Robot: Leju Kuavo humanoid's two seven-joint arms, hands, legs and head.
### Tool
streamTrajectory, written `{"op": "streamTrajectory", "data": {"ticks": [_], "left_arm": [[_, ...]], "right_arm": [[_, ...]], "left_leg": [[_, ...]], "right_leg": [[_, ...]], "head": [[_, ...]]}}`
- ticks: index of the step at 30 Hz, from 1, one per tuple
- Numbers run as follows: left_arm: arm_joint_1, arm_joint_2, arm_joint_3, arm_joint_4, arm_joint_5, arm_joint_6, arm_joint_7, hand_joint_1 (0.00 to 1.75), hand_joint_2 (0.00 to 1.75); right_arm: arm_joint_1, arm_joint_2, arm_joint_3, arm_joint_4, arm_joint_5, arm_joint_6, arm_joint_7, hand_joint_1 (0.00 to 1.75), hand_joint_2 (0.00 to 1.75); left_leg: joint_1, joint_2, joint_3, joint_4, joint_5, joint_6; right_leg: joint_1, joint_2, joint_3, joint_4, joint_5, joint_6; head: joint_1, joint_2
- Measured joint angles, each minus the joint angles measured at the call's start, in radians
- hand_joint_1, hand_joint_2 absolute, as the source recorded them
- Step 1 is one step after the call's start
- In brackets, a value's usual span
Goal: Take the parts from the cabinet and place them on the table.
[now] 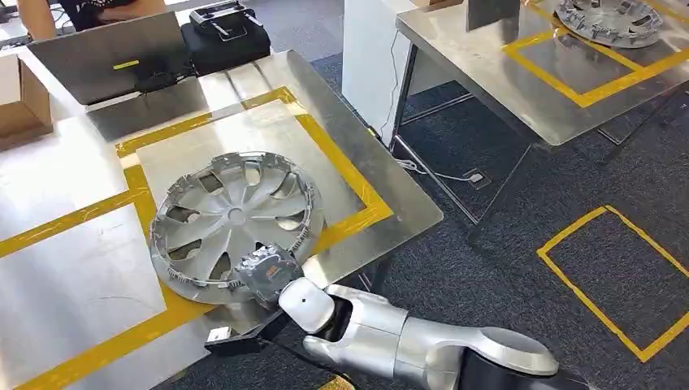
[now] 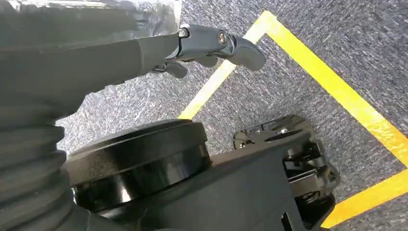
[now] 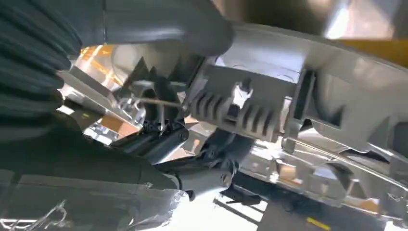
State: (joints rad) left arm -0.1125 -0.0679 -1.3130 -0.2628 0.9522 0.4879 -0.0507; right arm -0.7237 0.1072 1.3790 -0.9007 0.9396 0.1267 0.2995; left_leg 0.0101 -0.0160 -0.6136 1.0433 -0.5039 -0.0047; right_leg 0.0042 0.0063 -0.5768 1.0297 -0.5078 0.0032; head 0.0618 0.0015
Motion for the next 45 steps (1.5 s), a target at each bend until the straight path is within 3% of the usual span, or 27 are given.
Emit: {"op": "streamTrajectory", "data": {"ticks": [7, 8, 14, 18, 22, 29, 39, 45], "left_arm": [[0.000, 0.000, 0.000, 0.002, 0.000, -0.002, -0.013, 0.00, 1.75], [0.000, 0.000, 0.000, 0.002, 0.000, -0.002, -0.013, 0.00, 0.00], [0.001, 0.000, 0.000, 0.004, 0.003, -0.002, -0.023, 0.00, 0.00], [0.002, 0.000, 0.000, 0.005, 0.013, 0.001, -0.057, 0.00, 0.00], [0.006, 0.000, 0.002, 0.008, 0.036, 0.006, -0.100, 0.00, 0.00], [0.010, 0.000, 0.010, 0.015, 0.040, 0.045, -0.153, 0.00, 0.00], [0.010, 0.000, 0.020, 0.018, 0.045, 0.071, -0.187, 0.00, 0.00], [0.008, 0.000, 0.029, 0.019, 0.053, 0.072, -0.193, 0.00, 0.00]], "right_arm": [[0.006, 0.004, 0.000, 0.013, -0.018, 0.005, 0.025, 0.00, 0.00], [0.006, 0.004, 0.000, 0.013, -0.018, 0.005, 0.026, 0.00, 0.00], [0.009, -0.005, -0.013, 0.006, -0.053, -0.027, 0.080, 0.00, 0.00], [0.029, -0.042, -0.053, -0.060, -0.123, -0.144, 0.143, 0.00, 0.00], [0.083, -0.107, -0.148, -0.224, -0.188, -0.295, 0.159, 0.00, 0.00], [0.182, -0.228, -0.337, -0.587, -0.306, -0.494, 0.087, 0.00, 0.00], [0.221, -0.318, -0.462, -0.882, -0.341, -0.536, 0.077, 0.00, 0.00], [0.248, -0.344, -0.485, -0.941, -0.366, -0.514, 0.093, 0.00, 0.00]], "left_leg": [[0.000, 0.000, 0.000, 0.000, 0.000, 0.000], [0.000, 0.000, 0.000, 0.000, 0.000, 0.000], [0.000, 0.000, 0.000, 0.000, 0.000, 0.000], [0.000, 0.000, 0.001, 0.000, 0.000, 0.000], [0.000, 0.001, 0.001, 0.000, 0.000, 0.000], [0.000, 0.001, 0.001, 0.000, 0.000, 0.000], [0.000, 0.001, 0.003, 0.000, 0.000, 0.000], [0.000, 0.002, 0.003, 0.000, 0.000, 0.000]], "right_leg": [[0.000, 0.000, 0.000, 0.000, 0.000, 0.000], [0.000, 0.000, 0.000, 0.000, 0.000, 0.000], [0.000, 0.000, 0.000, 0.000, 0.000, 0.000], [0.000, 0.000, 0.000, 0.000, 0.000, 0.000], [0.000, 0.000, 0.000, -0.001, 0.000, 0.000], [0.000, 0.001, 0.000, -0.002, 0.000, 0.000], [0.000, 0.001, 0.001, -0.001, 0.000, 0.000], [0.000, 0.001, 0.002, -0.001, 0.000, 0.000]], "head": [[0.000, 0.000], [0.000, 0.000], [0.000, 0.000], [0.000, 0.000], [0.000, 0.000], [0.000, 0.000], [0.001, 0.000], [0.000, 0.000]]}}
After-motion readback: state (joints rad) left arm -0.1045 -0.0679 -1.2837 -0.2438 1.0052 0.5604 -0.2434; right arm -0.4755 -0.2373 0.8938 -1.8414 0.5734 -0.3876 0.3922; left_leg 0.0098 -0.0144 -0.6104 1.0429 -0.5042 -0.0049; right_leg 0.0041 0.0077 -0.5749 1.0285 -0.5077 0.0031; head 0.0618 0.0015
